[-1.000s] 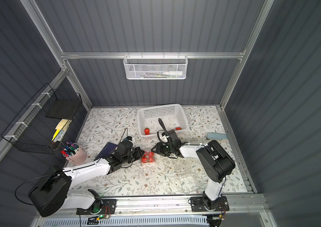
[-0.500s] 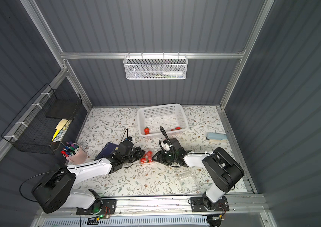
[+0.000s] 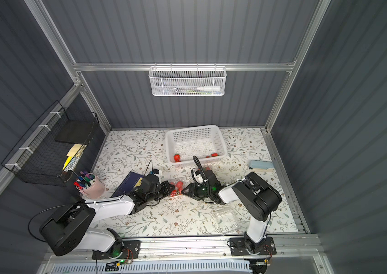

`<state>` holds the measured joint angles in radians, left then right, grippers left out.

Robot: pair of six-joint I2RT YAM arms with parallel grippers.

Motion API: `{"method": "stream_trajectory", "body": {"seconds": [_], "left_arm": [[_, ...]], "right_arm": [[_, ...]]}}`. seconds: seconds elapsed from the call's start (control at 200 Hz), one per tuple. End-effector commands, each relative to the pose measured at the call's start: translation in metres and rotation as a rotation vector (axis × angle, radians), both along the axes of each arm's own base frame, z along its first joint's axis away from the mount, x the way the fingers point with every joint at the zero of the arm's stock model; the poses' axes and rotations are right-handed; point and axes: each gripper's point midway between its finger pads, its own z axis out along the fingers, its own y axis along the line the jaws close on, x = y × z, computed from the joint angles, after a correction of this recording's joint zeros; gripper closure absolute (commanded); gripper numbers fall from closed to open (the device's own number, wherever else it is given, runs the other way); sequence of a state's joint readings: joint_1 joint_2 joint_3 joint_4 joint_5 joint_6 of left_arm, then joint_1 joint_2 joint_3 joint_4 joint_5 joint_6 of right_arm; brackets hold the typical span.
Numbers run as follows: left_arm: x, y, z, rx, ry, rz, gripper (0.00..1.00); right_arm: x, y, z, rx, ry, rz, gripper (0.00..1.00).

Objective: Pack strawberries into containers
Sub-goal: Adjust the packing box at the center of the board, then close the packing box at the center of the board.

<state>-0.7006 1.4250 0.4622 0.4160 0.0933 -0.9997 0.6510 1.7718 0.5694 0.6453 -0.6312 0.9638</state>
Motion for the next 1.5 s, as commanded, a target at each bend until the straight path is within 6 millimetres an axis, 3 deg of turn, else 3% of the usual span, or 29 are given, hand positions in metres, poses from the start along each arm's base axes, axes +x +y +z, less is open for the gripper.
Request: {"method": "stream_trajectory", "body": {"seconds": [0.0,0.375,0.555,0.785,0.881,1.021,1.221,1.291,1.351,1.416,1.491], "left_arm": [[-0.005,0.002,-0.012,0.006,0.026,-0.005,1.0],[-0.015,0.004,-0.031,0.043,0.066,-0.041,1.0],[-0.016,0.003,-0.035,0.049,0.075,-0.054,1.0],[-0.018,0.003,-0.041,0.062,0.091,-0.06,1.0],[-0.015,0.002,-0.037,0.066,0.088,-0.057,1.0],[0.003,-0.002,-0.013,0.077,0.039,-0.028,1.0],[0.034,-0.008,0.037,0.11,-0.068,0.015,1.0],[0.043,-0.014,0.056,0.107,-0.127,0.0,1.0],[0.053,-0.018,0.066,0.113,-0.174,0.016,1.0],[0.051,-0.027,0.063,0.111,-0.17,-0.013,1.0],[0.049,-0.033,0.063,0.105,-0.176,-0.025,1.0]], "right_arm": [[0.001,0.004,0.001,0.034,-0.005,-0.002,0.58],[0.005,0.008,0.002,0.048,-0.015,0.001,0.6],[0.006,0.01,0.0,0.057,-0.015,0.004,0.7],[0.006,0.012,-0.001,0.075,-0.009,0.01,0.69],[0.006,0.01,0.002,0.081,-0.014,0.005,0.62],[-0.004,0.001,0.015,0.027,-0.023,0.022,0.57],[-0.021,-0.036,0.04,-0.174,-0.085,0.02,0.56],[-0.029,-0.064,0.048,-0.313,-0.101,-0.006,0.56],[-0.035,-0.101,0.047,-0.493,-0.102,-0.067,0.56],[-0.049,-0.136,0.047,-0.642,-0.093,-0.089,0.72],[-0.07,-0.161,0.047,-0.723,-0.055,-0.086,0.89]]}}
